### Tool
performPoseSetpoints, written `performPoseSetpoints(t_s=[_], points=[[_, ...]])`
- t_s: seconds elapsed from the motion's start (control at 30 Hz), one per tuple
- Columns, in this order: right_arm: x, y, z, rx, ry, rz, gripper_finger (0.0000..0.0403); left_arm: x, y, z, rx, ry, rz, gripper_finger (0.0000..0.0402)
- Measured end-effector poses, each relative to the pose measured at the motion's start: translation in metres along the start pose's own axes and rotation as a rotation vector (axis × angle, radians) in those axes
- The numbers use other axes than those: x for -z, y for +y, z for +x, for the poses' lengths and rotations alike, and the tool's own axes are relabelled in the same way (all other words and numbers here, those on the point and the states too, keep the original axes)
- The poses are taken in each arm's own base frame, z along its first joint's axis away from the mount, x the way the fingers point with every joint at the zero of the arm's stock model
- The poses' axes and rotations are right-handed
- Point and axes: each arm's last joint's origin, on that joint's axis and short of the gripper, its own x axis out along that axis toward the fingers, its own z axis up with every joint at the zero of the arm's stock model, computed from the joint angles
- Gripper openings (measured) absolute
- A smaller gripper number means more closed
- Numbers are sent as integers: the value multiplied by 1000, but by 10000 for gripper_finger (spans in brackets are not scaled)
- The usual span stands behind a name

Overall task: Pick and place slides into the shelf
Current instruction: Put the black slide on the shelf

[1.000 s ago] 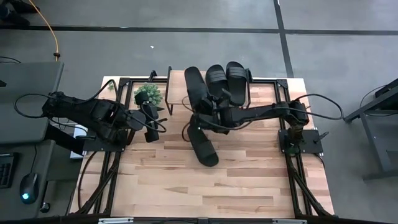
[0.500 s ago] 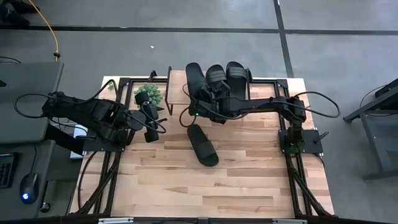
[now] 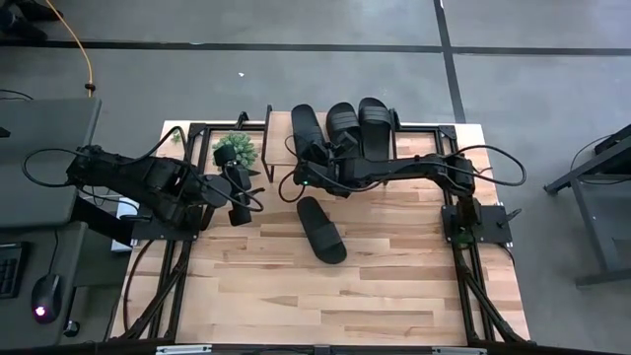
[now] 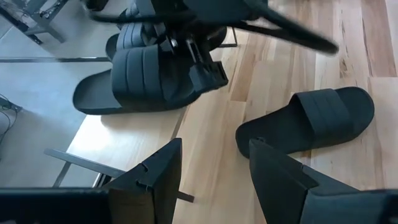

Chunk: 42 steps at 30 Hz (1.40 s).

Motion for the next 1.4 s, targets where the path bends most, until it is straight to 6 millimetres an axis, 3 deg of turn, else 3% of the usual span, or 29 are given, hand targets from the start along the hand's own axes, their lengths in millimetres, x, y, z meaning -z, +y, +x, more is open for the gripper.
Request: performPoseSetpoints(t_s=[0.6, 1.4], points=[[18, -3, 1, 82, 78, 3, 0, 2, 0, 0, 1, 16, 4, 170], [16, -6, 13, -47, 148, 9, 22, 2, 0, 0, 2, 15, -5, 170]])
